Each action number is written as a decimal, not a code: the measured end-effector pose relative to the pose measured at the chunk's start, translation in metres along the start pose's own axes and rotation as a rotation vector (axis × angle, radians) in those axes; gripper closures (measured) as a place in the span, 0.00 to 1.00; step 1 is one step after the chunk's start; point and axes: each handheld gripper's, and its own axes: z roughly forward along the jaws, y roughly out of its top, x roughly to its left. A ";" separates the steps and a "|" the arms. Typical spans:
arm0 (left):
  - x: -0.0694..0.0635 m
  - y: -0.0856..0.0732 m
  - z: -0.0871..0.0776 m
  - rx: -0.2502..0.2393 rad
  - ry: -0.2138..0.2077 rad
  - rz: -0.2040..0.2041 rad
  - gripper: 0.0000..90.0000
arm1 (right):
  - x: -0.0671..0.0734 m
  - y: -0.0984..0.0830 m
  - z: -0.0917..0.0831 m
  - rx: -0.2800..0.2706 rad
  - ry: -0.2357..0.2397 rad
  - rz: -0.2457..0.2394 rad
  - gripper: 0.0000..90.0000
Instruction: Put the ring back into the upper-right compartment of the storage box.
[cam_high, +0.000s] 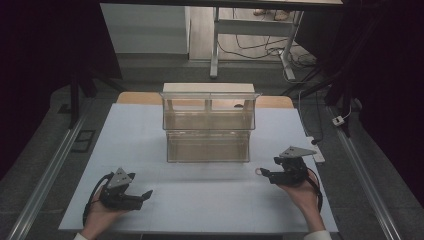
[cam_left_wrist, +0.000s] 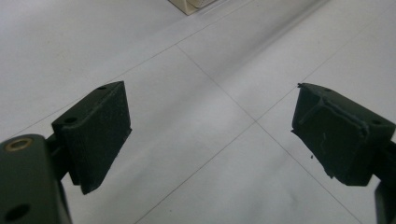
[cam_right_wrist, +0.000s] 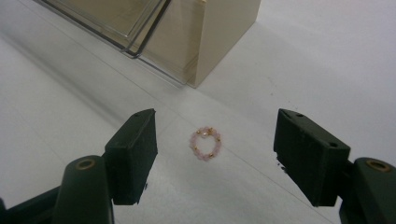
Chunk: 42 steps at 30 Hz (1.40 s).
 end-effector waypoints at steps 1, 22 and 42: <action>0.000 0.000 0.000 0.001 0.000 0.001 0.13 | 0.000 0.001 0.002 0.006 -0.002 -0.002 0.34; 0.000 -0.001 0.000 0.003 -0.002 0.003 0.13 | -0.004 0.017 0.028 0.109 -0.002 -0.001 0.37; 0.000 0.000 0.000 0.002 -0.003 0.002 0.13 | -0.013 0.021 0.045 0.189 0.001 0.023 0.45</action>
